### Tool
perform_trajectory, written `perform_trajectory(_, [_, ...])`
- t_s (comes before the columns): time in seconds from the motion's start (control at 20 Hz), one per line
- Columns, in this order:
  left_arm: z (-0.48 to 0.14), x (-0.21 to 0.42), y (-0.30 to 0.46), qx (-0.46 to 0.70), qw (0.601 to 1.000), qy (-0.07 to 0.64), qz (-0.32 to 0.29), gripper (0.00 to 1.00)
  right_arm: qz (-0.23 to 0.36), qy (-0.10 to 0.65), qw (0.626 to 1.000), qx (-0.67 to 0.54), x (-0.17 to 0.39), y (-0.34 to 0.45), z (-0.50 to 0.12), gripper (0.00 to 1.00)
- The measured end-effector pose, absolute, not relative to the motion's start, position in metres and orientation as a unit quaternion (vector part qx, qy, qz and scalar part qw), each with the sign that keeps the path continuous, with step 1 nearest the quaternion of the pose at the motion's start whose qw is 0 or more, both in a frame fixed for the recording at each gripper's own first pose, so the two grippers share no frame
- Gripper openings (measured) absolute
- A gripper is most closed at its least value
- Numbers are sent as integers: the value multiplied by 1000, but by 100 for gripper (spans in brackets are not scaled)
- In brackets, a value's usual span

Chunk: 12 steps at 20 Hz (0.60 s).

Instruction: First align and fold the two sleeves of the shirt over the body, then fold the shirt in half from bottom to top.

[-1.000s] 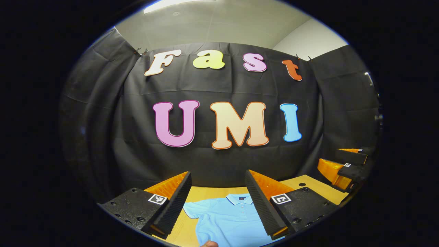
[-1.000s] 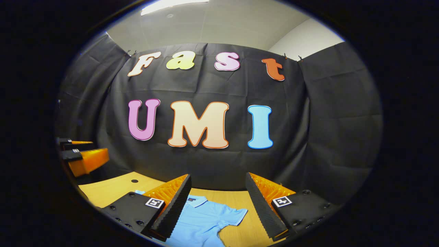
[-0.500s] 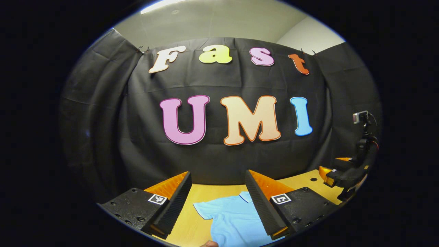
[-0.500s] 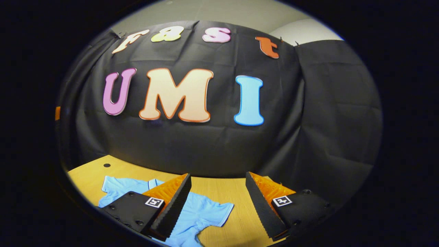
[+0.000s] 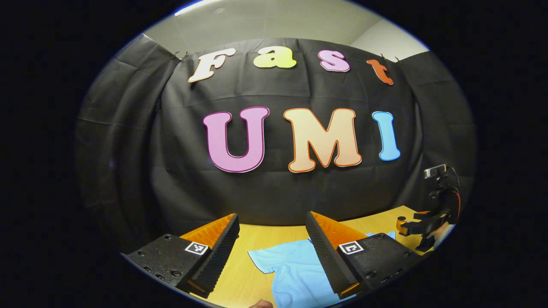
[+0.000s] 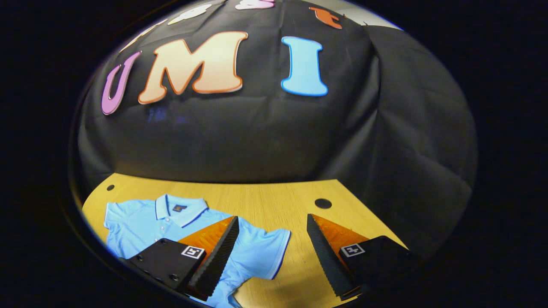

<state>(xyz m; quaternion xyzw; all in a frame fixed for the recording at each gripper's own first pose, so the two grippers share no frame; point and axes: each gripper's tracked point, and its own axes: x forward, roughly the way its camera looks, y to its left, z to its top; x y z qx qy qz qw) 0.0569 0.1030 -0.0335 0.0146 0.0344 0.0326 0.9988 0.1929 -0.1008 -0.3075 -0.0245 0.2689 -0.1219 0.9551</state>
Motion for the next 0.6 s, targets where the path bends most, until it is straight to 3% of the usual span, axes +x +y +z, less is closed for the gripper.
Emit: perform_trajectory(0.6, [-61,80,119,24,996,68,47,94,-169,406,898,10,187,-132,-424,100])
